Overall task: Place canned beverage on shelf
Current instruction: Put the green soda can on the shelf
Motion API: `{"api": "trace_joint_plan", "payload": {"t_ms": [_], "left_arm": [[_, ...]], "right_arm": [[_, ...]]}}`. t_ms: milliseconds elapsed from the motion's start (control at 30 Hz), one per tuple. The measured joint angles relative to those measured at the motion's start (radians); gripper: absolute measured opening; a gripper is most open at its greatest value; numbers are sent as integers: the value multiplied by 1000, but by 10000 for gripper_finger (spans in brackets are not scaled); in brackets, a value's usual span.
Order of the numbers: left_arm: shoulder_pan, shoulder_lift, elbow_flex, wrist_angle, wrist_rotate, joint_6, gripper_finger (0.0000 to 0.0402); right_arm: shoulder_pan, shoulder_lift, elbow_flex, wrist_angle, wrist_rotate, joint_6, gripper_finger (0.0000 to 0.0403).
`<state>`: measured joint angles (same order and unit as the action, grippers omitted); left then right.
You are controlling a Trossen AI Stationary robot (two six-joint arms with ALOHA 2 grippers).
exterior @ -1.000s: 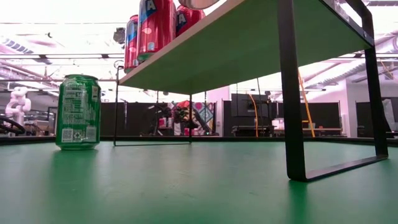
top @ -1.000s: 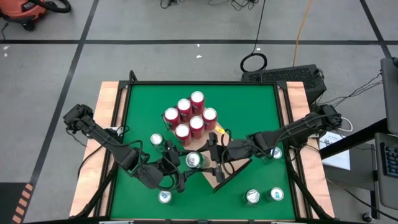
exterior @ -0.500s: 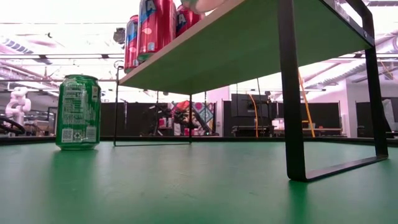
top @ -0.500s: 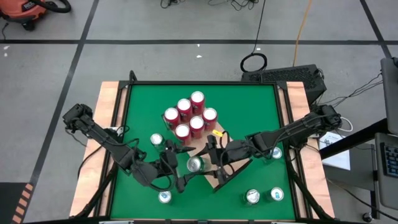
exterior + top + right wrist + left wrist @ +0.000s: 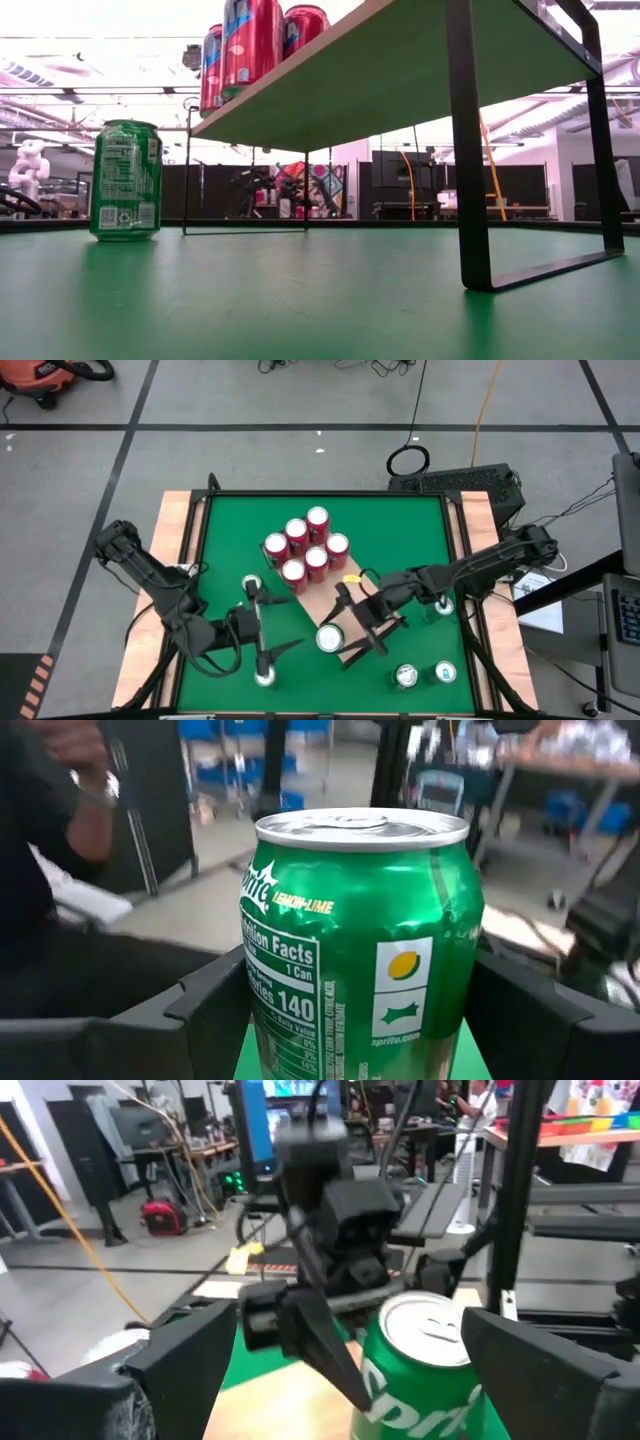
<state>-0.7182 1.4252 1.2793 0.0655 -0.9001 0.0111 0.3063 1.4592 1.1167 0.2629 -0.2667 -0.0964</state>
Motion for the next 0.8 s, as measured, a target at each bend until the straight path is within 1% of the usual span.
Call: {"api": "trace_joint_plan", "payload": {"t_ms": [133, 267, 367, 600, 700, 800], "left_arm": [[2, -14, 0, -5, -1, 28, 386], [4, -17, 0, -7, -14, 41, 386], [8, -17, -12, -2, -19, 48, 386], [41, -16, -42, 0, -21, 31, 386], [44, -12, -56, -3, 11, -4, 386], [38, 13, -58, 1, 34, -6, 386]], "right_arm": [[-12, 0, -106, 243, -54, 1, 294], [-19, -1, -161, 358, -105, -13, 294], [-26, 7, -164, 375, -128, -33, 294], [-45, 37, -164, 357, -123, -72, 294], [-46, 45, -164, 339, -49, -73, 294], [-48, 45, -164, 306, 9, -74, 294]]}}
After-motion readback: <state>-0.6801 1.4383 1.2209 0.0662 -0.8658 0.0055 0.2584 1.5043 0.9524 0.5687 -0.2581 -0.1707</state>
